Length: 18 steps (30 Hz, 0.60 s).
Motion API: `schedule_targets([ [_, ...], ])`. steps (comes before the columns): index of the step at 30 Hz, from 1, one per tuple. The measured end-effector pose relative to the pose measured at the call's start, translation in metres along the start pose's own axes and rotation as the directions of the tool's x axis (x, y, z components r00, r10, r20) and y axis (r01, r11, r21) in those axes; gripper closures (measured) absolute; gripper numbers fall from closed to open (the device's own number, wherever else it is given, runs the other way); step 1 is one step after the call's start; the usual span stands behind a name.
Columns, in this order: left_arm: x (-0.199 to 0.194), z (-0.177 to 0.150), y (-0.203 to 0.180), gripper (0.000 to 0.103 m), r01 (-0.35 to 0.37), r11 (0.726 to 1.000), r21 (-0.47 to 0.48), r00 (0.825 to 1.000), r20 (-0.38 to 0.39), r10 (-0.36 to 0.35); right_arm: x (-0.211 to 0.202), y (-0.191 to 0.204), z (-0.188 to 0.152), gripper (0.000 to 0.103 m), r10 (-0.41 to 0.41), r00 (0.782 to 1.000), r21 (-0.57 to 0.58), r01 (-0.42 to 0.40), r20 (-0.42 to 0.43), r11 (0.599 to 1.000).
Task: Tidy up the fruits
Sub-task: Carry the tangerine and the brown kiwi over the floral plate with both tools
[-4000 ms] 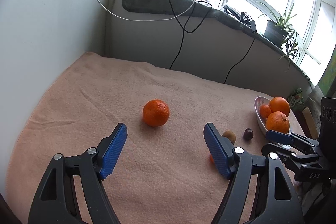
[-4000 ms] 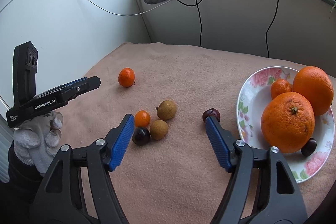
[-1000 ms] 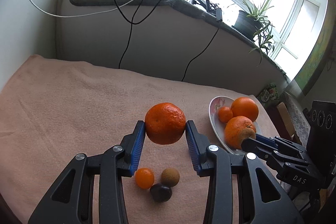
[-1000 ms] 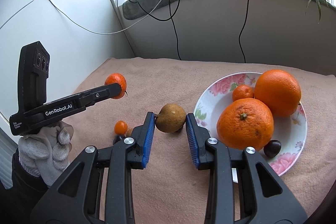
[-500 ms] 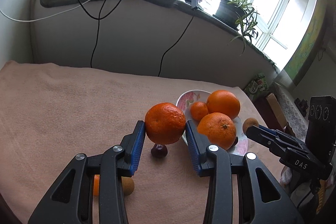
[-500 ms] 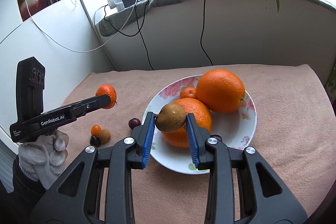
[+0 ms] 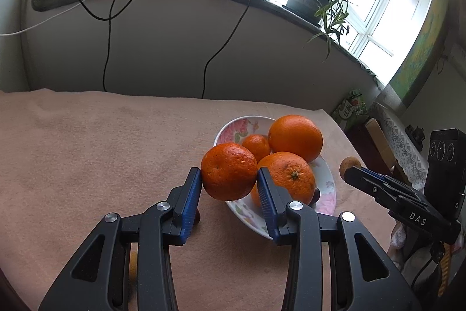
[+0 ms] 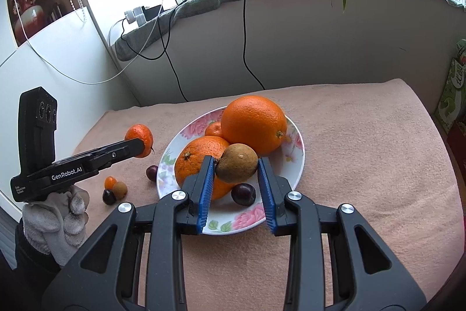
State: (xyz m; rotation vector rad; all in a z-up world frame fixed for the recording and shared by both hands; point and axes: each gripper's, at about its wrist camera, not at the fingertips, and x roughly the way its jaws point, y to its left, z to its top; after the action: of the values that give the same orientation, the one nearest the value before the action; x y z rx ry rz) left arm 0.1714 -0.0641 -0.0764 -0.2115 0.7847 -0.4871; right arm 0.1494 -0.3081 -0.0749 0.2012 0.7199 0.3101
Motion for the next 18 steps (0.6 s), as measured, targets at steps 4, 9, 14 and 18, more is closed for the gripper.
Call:
schedule_targets([
  [4, 0.006, 0.001, -0.003, 0.065, -0.002, 1.000, 0.007, 1.000, -0.012, 0.002, 0.002, -0.004, 0.000, 0.071, -0.005, 1.000, 0.005, 0.005, -0.004, 1.000],
  [9, 0.013, 0.002, -0.005, 0.065, -0.010, 1.000, 0.012, 1.000, -0.024, 0.010, 0.004, -0.011, -0.001, 0.071, -0.010, 1.000, 0.014, 0.010, -0.009, 1.000],
  [14, 0.018, 0.003, -0.008, 0.065, -0.015, 1.000, 0.022, 0.999, -0.032, 0.016, 0.006, -0.015, -0.002, 0.071, -0.015, 1.000, 0.021, 0.016, -0.015, 1.000],
  [18, 0.021, 0.004, -0.012, 0.065, -0.020, 0.999, 0.033, 0.999, -0.035, 0.021, 0.008, -0.017, -0.002, 0.071, -0.020, 1.000, 0.023, 0.020, -0.020, 1.000],
])
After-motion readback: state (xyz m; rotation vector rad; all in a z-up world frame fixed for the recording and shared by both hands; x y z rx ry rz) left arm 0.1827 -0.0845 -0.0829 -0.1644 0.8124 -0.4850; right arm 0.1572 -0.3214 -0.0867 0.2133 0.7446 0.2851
